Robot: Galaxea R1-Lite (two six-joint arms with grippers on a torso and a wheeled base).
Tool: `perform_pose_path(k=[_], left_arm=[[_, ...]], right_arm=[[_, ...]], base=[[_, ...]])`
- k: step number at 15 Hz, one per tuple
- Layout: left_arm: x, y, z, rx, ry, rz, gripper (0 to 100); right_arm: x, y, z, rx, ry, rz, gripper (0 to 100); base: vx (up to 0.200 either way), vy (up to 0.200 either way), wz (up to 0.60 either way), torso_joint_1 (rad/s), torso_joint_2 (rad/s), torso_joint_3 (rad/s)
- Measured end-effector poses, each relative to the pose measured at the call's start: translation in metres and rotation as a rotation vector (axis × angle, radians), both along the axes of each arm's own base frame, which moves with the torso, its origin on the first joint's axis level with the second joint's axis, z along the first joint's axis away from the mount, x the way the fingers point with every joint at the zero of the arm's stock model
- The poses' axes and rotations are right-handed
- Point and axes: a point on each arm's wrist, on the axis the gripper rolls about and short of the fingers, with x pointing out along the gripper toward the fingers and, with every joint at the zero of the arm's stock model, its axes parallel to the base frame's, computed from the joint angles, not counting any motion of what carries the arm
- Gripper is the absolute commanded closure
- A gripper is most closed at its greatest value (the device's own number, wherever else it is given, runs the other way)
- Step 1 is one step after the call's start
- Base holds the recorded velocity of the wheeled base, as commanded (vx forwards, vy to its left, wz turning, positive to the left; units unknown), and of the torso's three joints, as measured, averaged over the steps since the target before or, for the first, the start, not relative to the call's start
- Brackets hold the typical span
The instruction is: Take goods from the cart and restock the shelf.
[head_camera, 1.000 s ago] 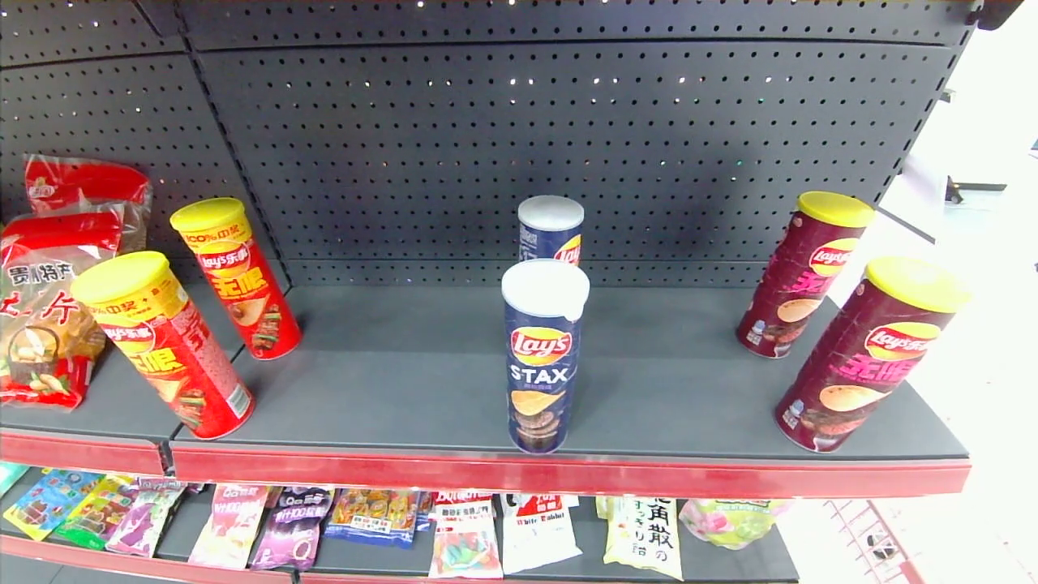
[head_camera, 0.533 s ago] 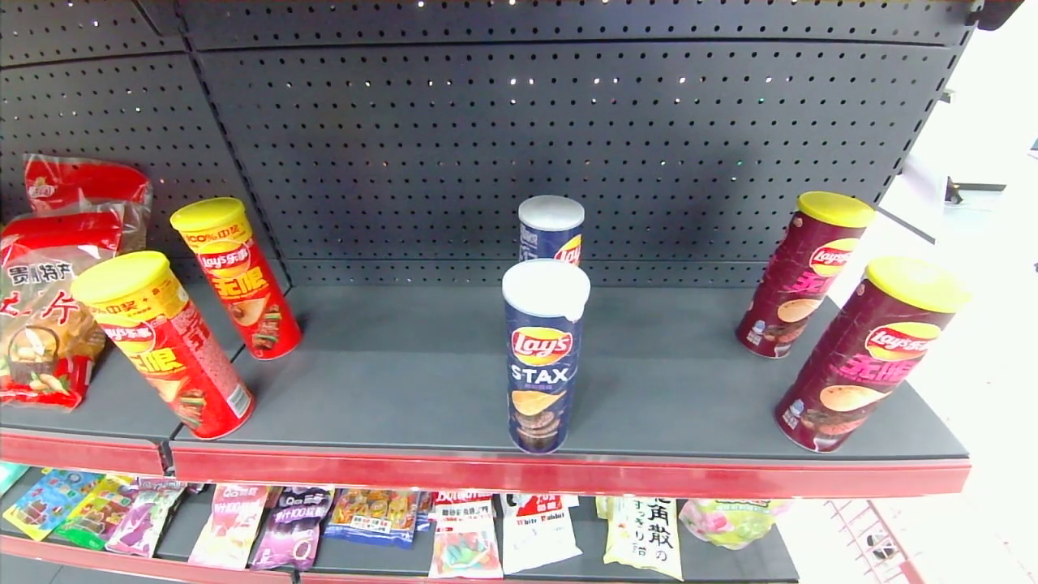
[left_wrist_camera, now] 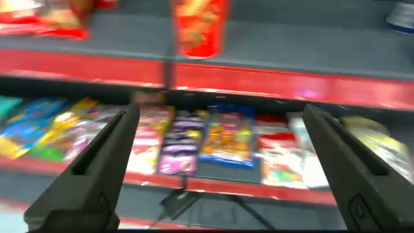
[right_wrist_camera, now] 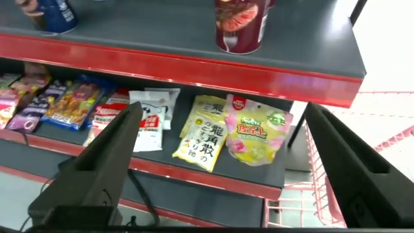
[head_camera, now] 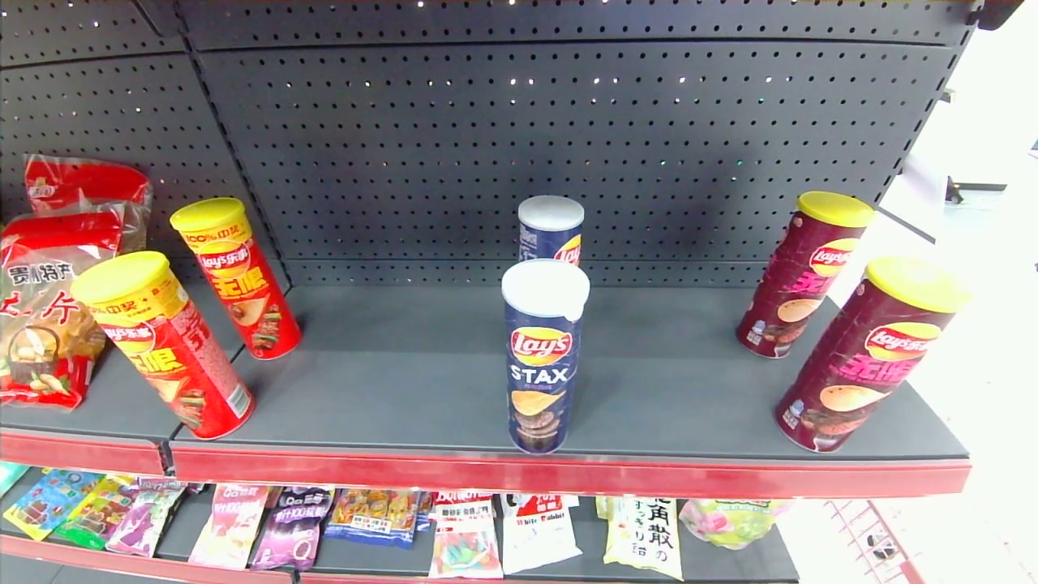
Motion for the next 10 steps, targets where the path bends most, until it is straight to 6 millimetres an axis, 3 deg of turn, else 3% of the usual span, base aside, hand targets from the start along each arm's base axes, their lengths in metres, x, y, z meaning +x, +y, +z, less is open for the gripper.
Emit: perform_pose_path(k=[2,10], left_arm=[[-0.0006,0.001,-0.0002,0.011,-0.005,-0.068,0],[-0.0041,0.002,-0.0094,0.03,-0.089,-0.037,0]], right_arm=[[0.0003,0.0005,0.0001,-0.001,0.005,-0.03,0],[-0.0036,0.0031,-0.001,0.004,-0.041,-0.212,0]], base=[[0.0,0.0,0.0,0.0,0.0,0.0],[0.0,0.0,0.0,0.0,0.0,0.0]])
